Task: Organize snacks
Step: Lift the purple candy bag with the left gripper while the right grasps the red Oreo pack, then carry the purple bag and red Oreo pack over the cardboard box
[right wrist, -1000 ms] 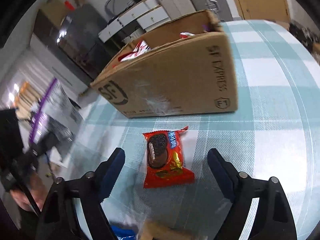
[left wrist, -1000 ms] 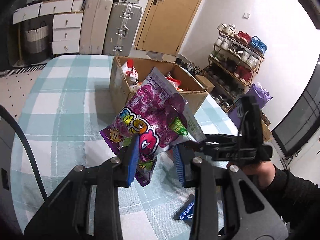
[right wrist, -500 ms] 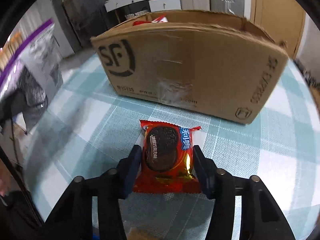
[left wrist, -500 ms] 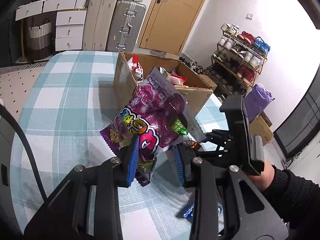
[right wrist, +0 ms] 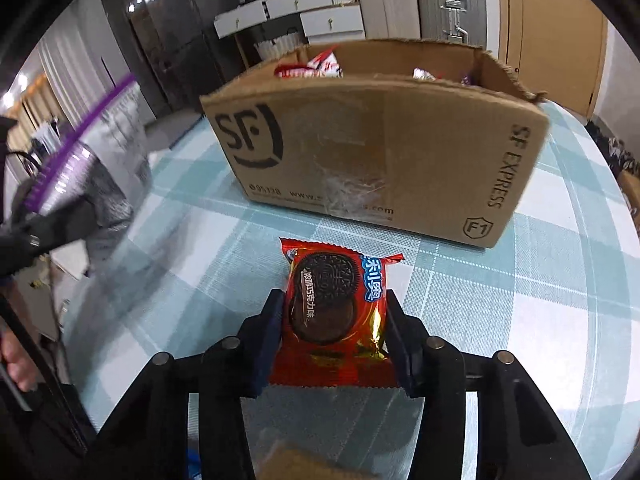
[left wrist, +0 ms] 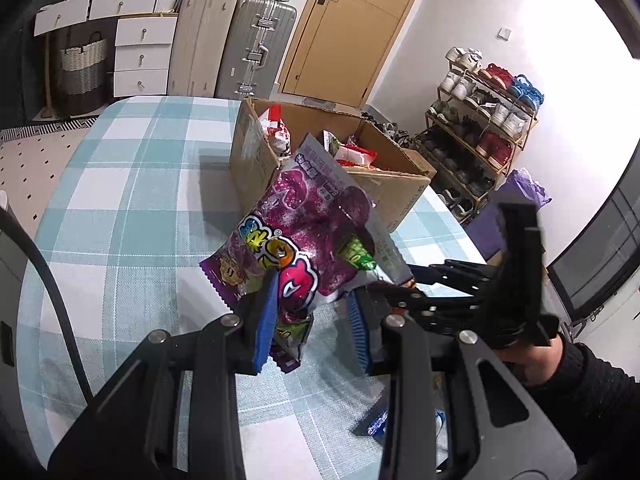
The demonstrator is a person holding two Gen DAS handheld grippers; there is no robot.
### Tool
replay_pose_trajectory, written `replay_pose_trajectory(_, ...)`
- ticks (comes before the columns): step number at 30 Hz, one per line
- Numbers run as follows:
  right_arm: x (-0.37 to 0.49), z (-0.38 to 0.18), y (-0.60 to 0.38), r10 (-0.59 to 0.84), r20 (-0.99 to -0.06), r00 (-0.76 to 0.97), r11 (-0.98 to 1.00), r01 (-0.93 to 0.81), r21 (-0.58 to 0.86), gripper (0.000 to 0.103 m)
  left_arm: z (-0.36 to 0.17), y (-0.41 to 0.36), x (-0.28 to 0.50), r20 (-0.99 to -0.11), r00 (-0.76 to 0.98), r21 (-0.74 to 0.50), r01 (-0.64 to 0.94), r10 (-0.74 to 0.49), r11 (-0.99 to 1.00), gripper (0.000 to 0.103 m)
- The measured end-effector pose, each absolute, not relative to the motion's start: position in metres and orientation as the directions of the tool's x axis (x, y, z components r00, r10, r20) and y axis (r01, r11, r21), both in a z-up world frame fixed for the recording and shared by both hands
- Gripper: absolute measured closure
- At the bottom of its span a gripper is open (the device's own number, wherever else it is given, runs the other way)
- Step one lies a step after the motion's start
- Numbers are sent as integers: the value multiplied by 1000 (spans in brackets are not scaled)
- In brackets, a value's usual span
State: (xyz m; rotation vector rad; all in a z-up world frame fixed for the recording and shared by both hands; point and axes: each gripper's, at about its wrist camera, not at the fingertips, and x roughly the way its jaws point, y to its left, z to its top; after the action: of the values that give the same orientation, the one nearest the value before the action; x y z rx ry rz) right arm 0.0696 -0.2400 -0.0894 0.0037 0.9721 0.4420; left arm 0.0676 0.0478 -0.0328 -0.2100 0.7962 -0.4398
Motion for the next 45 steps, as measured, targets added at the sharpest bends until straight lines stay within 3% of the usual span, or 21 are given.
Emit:
replay_pose_trajectory(13, 45, -30, -286, 542, -632, 554, 840, -363, 402, 55, -20, 32, 73, -644, 614, -328, 319, -457, 889, 73)
replay_pose_trajectory(26, 75, 68, -330, 603, -517, 608, 787, -346, 511, 55, 44, 8, 125, -651, 607, -290, 356, -456, 888, 73)
replay_pose_trajectory(33, 124, 98, -332, 577, -539, 613, 806, -323, 496, 55, 57, -8, 184, -681, 569, -317, 339, -461, 886, 73)
replay_pose_trajectory(38, 165, 95, -338, 594, -539, 597, 778, -258, 572, 55, 55, -24, 230, -697, 534, -349, 330, -479, 877, 73)
replay_pose_trajectory(45, 210, 66, -332, 571, -596, 565, 801, -223, 556, 55, 30, -46, 271, -729, 485, -366, 319, -483, 874, 73)
